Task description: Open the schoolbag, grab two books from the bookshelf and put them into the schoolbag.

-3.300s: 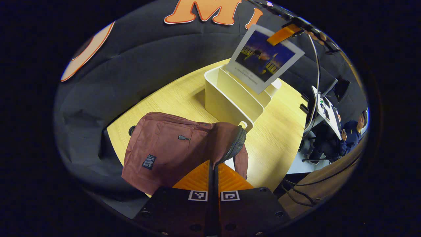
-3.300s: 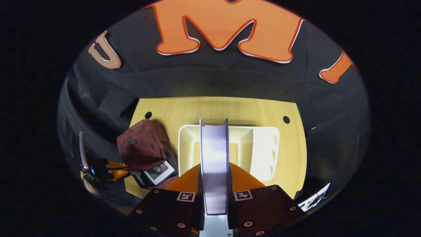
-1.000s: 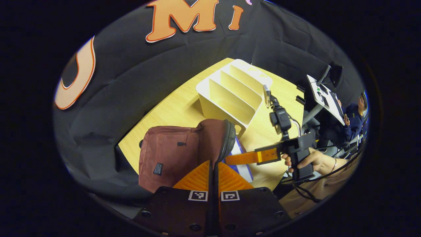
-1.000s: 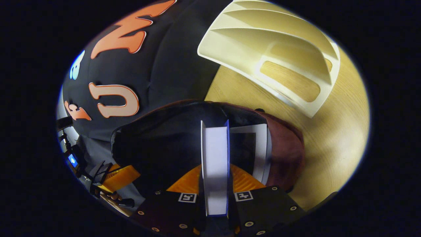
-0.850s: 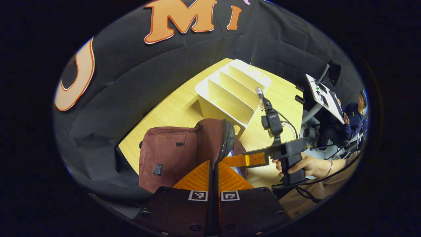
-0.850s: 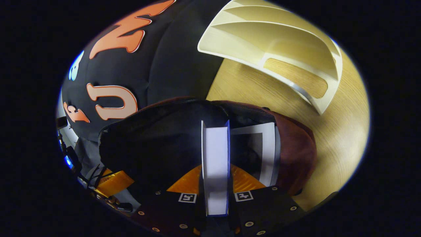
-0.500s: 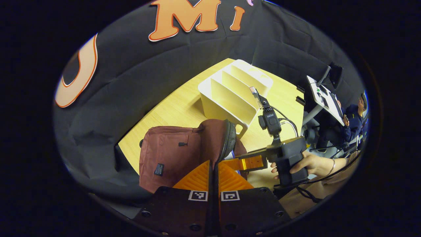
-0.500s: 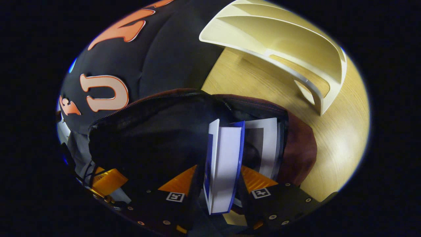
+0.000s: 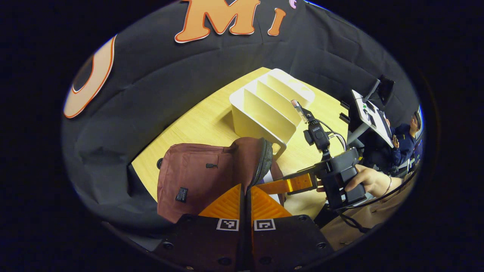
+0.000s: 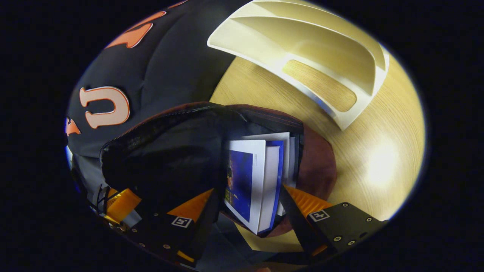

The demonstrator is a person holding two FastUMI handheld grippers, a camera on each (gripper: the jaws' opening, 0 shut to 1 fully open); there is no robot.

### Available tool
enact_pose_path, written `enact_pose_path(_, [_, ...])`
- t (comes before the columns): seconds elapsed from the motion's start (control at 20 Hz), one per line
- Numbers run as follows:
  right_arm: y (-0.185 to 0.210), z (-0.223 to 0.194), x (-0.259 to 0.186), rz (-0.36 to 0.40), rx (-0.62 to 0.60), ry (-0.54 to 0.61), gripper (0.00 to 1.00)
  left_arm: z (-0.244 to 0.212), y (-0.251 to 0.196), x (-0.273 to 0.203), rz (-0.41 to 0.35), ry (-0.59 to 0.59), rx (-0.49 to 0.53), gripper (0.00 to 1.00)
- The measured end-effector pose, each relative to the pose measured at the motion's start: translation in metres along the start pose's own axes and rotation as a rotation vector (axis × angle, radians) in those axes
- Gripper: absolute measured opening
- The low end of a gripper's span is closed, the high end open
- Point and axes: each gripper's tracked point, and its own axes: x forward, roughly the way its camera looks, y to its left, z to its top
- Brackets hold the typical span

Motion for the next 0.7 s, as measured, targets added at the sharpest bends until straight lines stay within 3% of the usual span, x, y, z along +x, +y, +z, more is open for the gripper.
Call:
enact_pose_path(0.4, [-0.051,0.042,-0.075,-0.125,-0.105,-0.004,0.96,-0.005,-0.004,0.017,0.021,0.013,-0.072,0.01])
enact_pose_path(0.7, [-0.093,0.090,-0.146,-0.147,-0.172,0.028,0.96,-0.012,-0.026,0.036,0.095,0.036,-0.222,0.01])
